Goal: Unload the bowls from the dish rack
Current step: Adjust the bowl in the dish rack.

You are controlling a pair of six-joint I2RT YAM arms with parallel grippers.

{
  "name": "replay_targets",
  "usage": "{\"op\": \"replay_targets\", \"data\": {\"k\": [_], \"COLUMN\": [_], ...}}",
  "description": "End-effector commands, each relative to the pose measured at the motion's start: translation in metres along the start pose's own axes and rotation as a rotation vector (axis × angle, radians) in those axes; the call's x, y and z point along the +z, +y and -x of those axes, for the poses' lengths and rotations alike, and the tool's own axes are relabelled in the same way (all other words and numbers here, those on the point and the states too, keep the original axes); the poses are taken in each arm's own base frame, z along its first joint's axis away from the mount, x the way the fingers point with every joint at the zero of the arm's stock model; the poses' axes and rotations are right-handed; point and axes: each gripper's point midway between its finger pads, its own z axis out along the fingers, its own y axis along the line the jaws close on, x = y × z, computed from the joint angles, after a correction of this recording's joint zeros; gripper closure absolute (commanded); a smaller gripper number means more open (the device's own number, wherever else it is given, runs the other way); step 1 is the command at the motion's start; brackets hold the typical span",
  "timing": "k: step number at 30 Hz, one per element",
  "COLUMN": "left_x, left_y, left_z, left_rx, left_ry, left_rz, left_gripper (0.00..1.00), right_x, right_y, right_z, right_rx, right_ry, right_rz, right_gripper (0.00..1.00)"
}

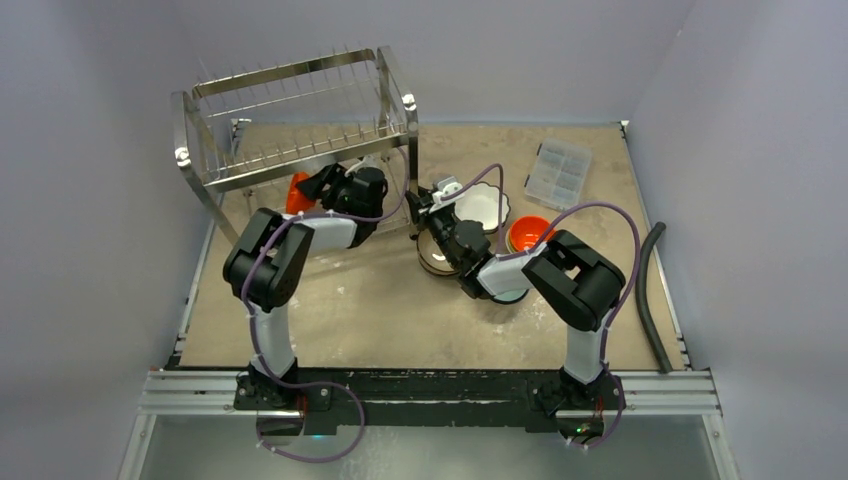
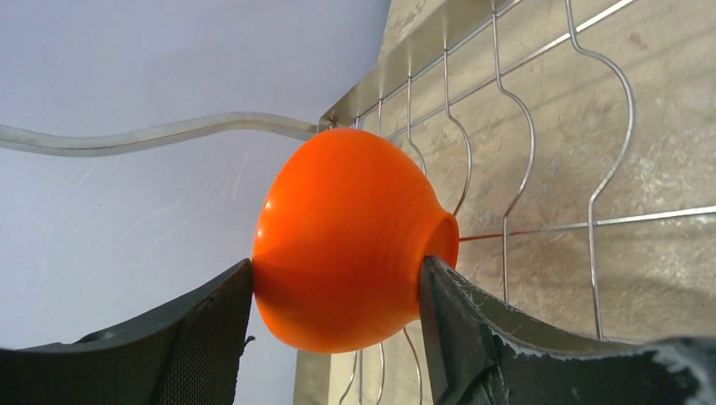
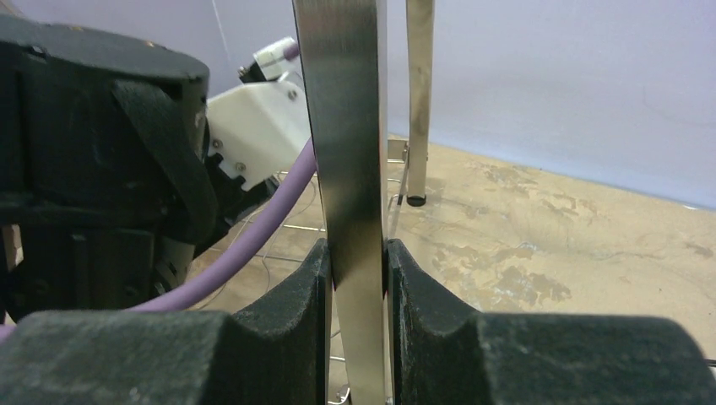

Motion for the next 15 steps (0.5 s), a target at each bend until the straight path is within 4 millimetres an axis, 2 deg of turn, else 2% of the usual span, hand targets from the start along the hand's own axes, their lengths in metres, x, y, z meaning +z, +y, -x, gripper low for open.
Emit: {"op": "replay_targets", "data": {"k": [1,10,15], "left_x": [-0.018,-0.038,-0.047], "left_y": [-0.019,-0.050,-0.058], "left_z": [0.009,0.012,0.014], "left_rx": [0.116,0.218,0.247], "left_ry": [-0.048,-0.101,-0.117], "left_rz": [-0.023,-0.087,-0.100], "left_gripper": [0.55,0.43,0.31], "right_x": [0.002,0.001,0.002], "right_y": [0.007,0.007,0.007], "right_z": [0.049,0.051,0.052], "right_rx": [0.087,0.089,0.090], "right_ry": [-0.134,-0.141,-0.142], "right_rz": [0.021,0.021,0.020], "right_gripper": [0.99,0.99,0.99]}}
